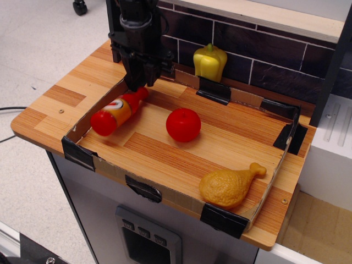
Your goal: Topple hot sauce bottle
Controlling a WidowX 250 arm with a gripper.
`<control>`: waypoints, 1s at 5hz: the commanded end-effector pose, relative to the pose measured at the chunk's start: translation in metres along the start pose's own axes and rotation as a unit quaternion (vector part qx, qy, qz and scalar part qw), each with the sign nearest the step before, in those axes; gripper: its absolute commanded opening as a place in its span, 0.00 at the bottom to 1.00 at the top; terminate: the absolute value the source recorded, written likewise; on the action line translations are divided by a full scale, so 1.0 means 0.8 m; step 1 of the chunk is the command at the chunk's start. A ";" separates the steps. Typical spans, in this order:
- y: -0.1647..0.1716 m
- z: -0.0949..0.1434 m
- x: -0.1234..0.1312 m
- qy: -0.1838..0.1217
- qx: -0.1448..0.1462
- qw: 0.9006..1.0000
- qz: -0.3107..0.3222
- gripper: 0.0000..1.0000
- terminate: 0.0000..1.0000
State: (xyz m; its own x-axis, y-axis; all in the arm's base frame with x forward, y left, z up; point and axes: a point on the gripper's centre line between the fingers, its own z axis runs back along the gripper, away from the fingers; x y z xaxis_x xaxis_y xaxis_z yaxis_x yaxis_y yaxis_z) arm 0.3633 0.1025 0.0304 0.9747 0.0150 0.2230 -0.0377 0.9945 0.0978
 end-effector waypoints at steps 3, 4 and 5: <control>0.009 0.084 0.020 -0.049 0.003 0.998 0.034 1.00 0.00; 0.009 0.084 0.020 -0.049 0.003 0.998 0.034 1.00 0.00; 0.009 0.084 0.020 -0.049 0.003 0.998 0.034 1.00 0.00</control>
State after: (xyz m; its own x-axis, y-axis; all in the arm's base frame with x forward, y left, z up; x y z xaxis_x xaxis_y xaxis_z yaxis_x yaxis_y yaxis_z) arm 0.3563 0.1006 0.0672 0.9655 0.0751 0.2494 -0.0957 0.9928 0.0716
